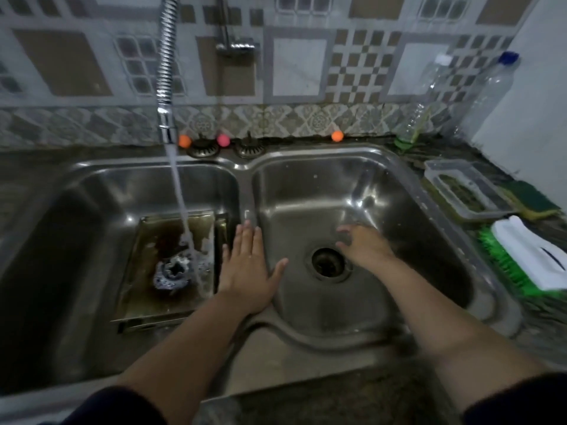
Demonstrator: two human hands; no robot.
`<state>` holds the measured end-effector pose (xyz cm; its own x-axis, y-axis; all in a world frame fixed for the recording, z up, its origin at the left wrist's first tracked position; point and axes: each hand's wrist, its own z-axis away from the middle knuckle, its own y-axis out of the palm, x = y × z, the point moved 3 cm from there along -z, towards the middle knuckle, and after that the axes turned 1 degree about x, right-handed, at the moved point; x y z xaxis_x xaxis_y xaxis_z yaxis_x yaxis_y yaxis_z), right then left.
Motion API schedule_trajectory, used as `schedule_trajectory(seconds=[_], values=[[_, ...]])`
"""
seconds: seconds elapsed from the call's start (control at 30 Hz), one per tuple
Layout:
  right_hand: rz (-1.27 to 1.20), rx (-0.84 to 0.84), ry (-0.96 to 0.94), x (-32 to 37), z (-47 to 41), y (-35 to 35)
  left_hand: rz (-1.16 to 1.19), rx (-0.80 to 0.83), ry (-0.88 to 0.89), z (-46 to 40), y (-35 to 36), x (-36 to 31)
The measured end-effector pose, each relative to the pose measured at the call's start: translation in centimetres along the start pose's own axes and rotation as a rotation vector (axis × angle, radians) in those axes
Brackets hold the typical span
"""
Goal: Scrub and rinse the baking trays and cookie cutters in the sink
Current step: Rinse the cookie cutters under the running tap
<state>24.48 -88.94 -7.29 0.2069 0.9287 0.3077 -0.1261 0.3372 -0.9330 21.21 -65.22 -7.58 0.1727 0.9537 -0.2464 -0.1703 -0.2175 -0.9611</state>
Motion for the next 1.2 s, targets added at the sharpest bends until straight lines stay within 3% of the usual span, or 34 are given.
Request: schedule_trajectory(seconds=[0.17,0.33,0.4,0.5,0.57,0.7,0.87,1.0,1.2], values=[[0.006,-0.006,-0.320,11.1,6.2,0.9,0.140,0.086,0.089,1.4,-0.9,3.5],[0.051,-0.008,-0.558,19.3,10.8,4.5,0.124,0.246,-0.031,2.6,0.4,10.5],[0.119,0.096,-0.582,21.3,10.8,6.6,0.116,0.272,-0.082,2.8,0.4,13.7],[0.085,0.401,-0.507,23.7,9.8,10.1,0.137,0.242,-0.149,2.2,0.1,17.6],[0.042,0.477,-0.411,24.5,8.7,12.0,0.204,0.224,-0.212,1.5,0.1,19.1],[-0.076,0.375,-0.269,27.0,6.0,15.6,0.310,0.194,-0.216,0.1,0.6,20.5],[-0.192,0.337,-0.085,27.6,4.2,16.8,0.282,0.181,-0.186,-0.7,1.7,21.3],[-0.224,0.248,-0.076,27.8,4.1,17.1,0.292,0.160,-0.178,0.1,1.6,21.5],[-0.142,0.369,-0.044,27.2,4.7,15.6,0.293,0.229,-0.174,1.3,1.3,20.7]])
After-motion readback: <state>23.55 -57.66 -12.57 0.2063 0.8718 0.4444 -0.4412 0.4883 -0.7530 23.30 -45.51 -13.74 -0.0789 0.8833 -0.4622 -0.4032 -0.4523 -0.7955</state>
